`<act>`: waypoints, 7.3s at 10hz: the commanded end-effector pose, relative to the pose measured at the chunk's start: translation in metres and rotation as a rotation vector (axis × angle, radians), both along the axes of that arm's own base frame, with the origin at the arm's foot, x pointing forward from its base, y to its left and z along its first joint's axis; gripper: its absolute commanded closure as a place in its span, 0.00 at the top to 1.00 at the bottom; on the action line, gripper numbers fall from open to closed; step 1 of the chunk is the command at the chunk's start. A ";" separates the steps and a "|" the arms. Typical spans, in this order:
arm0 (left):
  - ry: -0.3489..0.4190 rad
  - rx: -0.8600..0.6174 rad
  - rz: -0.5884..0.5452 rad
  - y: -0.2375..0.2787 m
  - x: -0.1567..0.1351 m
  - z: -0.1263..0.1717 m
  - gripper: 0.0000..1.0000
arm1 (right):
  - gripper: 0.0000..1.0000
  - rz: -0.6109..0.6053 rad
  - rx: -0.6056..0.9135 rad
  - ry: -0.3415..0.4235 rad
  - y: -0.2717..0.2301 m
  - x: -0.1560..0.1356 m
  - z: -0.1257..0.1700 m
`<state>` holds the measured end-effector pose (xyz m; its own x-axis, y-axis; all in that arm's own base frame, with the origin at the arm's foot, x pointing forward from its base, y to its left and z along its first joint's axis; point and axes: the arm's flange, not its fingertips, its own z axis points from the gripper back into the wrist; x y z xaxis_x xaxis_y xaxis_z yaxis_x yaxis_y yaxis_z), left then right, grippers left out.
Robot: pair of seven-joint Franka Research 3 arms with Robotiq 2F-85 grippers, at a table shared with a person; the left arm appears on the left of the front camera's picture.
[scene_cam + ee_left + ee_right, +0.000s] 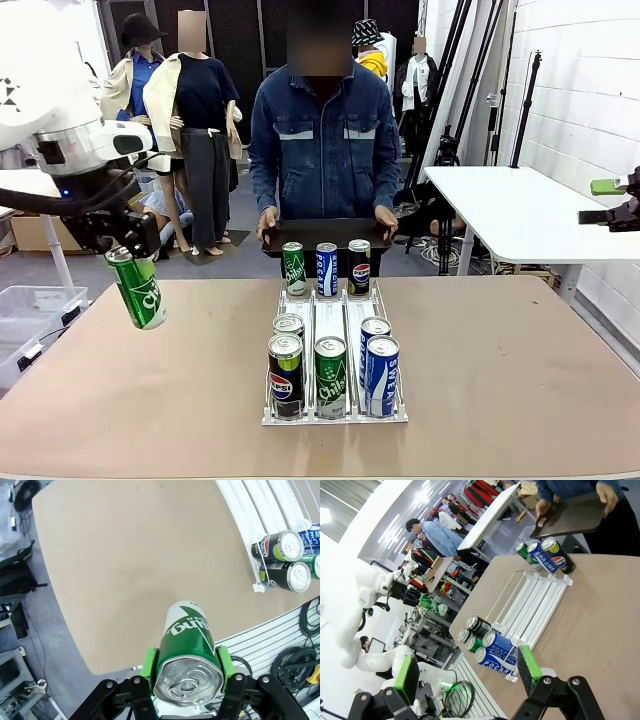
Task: Retrieve and hand over the desired beverage to the person.
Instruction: Pick up a can of the same type that the person held from the Automatic Can Dispenser, then place the picked can on the Handle tray extended by the person.
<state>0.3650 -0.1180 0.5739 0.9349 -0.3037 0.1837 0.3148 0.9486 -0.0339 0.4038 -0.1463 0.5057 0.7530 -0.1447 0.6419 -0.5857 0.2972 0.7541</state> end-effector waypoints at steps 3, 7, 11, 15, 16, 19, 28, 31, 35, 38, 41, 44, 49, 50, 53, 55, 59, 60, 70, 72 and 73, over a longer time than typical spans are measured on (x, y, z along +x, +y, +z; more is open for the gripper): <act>-0.010 0.021 -0.012 -0.007 -0.002 0.007 0.00 | 1.00 0.006 0.013 -0.006 0.000 -0.001 0.001; -0.010 0.021 -0.012 -0.007 -0.002 0.007 0.00 | 1.00 0.006 0.013 -0.006 0.000 -0.001 0.001; -0.010 0.021 -0.012 -0.007 -0.002 0.007 0.00 | 1.00 0.006 0.013 -0.006 0.000 -0.001 0.001; -0.010 0.021 -0.012 -0.007 -0.002 0.007 0.00 | 1.00 0.006 0.013 -0.006 0.000 -0.001 0.001; -0.010 0.021 -0.012 -0.007 -0.002 0.007 0.00 | 1.00 0.006 0.013 -0.006 0.000 -0.001 0.001; -0.010 0.021 -0.012 -0.007 -0.002 0.007 0.00 | 1.00 0.006 0.013 -0.006 0.000 -0.001 0.001; -0.010 0.021 -0.012 -0.007 -0.002 0.007 0.00 | 1.00 0.006 0.013 -0.006 0.000 -0.001 0.001; -0.010 0.021 -0.012 -0.007 -0.002 0.007 0.00 | 1.00 0.006 0.013 -0.006 0.000 -0.001 0.001; -0.010 0.021 -0.012 -0.007 -0.002 0.007 0.00 | 1.00 0.006 0.013 -0.006 0.000 -0.001 0.001; 0.035 -0.001 -0.025 -0.011 0.008 0.007 0.00 | 1.00 0.006 0.013 -0.006 0.000 -0.001 0.001; 0.086 -0.052 -0.032 -0.027 0.035 0.042 0.00 | 1.00 0.006 0.013 -0.006 0.000 -0.001 0.001; 0.100 -0.025 -0.088 -0.062 0.056 0.064 0.00 | 1.00 0.006 0.013 -0.006 0.000 -0.001 0.001; 0.082 0.009 -0.106 -0.111 0.102 0.089 0.00 | 1.00 0.006 0.013 -0.006 0.000 -0.001 0.001; 0.095 0.001 -0.130 -0.120 0.112 0.091 0.00 | 1.00 0.006 0.013 -0.006 0.000 -0.001 0.001; 0.126 0.009 -0.168 -0.154 0.144 0.080 0.00 | 1.00 0.006 0.013 -0.006 0.000 -0.001 0.001; 0.131 0.040 -0.165 -0.178 0.159 0.071 0.00 | 1.00 0.006 0.013 -0.006 0.000 -0.001 0.001; 0.093 0.065 -0.151 -0.201 0.188 0.059 0.00 | 1.00 0.006 0.013 -0.006 0.000 -0.001 0.001; 0.102 0.054 -0.164 -0.203 0.193 0.051 0.00 | 1.00 0.006 0.013 -0.006 0.000 -0.001 0.001; 0.149 0.111 -0.228 -0.217 0.208 -0.018 0.00 | 1.00 0.006 0.013 -0.006 0.000 -0.001 0.001; 0.141 0.110 -0.222 -0.216 0.207 -0.012 0.00 | 1.00 0.006 0.013 -0.006 0.000 -0.001 0.001; 0.151 0.109 -0.225 -0.215 0.208 -0.009 0.13 | 1.00 0.006 0.013 -0.006 0.000 -0.001 0.001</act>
